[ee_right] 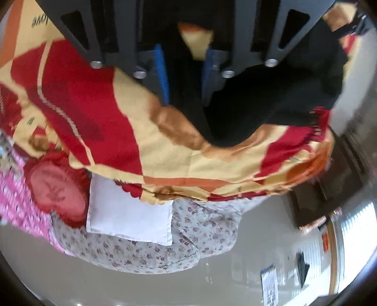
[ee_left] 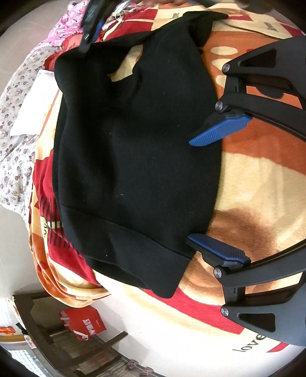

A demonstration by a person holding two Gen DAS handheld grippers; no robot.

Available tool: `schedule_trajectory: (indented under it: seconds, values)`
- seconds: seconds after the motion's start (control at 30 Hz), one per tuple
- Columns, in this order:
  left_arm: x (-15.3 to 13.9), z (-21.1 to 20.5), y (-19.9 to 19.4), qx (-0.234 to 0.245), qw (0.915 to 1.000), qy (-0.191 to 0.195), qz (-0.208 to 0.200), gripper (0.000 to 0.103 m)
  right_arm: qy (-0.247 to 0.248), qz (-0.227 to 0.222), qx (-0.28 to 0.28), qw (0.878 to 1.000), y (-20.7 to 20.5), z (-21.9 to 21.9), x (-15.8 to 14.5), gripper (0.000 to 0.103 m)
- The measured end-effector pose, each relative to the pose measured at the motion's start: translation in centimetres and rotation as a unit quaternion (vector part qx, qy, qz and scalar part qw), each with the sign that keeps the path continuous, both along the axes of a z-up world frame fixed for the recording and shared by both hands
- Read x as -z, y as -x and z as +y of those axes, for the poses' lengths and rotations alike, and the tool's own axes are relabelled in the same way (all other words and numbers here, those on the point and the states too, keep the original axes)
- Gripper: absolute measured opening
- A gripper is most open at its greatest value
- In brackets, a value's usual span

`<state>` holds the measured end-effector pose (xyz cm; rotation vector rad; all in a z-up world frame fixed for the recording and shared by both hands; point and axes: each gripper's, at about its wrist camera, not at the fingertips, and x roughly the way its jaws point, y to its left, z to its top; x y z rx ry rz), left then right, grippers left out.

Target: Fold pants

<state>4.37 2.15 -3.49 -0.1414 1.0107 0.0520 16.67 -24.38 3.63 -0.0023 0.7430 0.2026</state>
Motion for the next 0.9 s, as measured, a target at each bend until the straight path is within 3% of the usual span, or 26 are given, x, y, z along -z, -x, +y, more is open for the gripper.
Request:
schedule_trajectory:
  seconds: [0.2,0.33,0.43,0.57,0.73,0.87,0.9]
  values:
    - [-0.1,0.5,0.9,-0.001,1.0000,0.003,0.003,0.077,0.001,0.008,0.009,1.000,6.3,-3.6,0.9,0.035]
    - [0.1,1.4,2.0,-0.012,0.9999,0.006,0.006,0.077,-0.089,0.056,-0.030,0.994,8.9,-5.2,3.1,0.035]
    - [-0.1,2.4,2.7,-0.025,0.9995,0.018,0.005,0.077,-0.162,0.093,-0.073,0.980,9.3,-4.8,5.0,0.035]
    - [-0.6,3.4,3.5,-0.037,0.9992,0.011,0.000,0.077,-0.122,0.109,-0.049,0.985,8.8,-4.9,6.8,0.035]
    - [-0.5,5.5,4.3,-0.060,0.9980,0.019,0.004,0.077,-0.123,0.114,0.033,0.985,7.0,-10.1,7.7,0.035]
    - [0.2,6.7,3.8,-0.079,0.9953,0.054,0.014,0.077,-0.005,0.042,0.131,0.990,5.1,-12.1,5.8,0.035]
    - [0.3,6.9,3.7,-0.083,0.9943,0.065,0.016,0.077,0.004,0.039,0.139,0.989,4.6,-12.3,5.8,0.035]
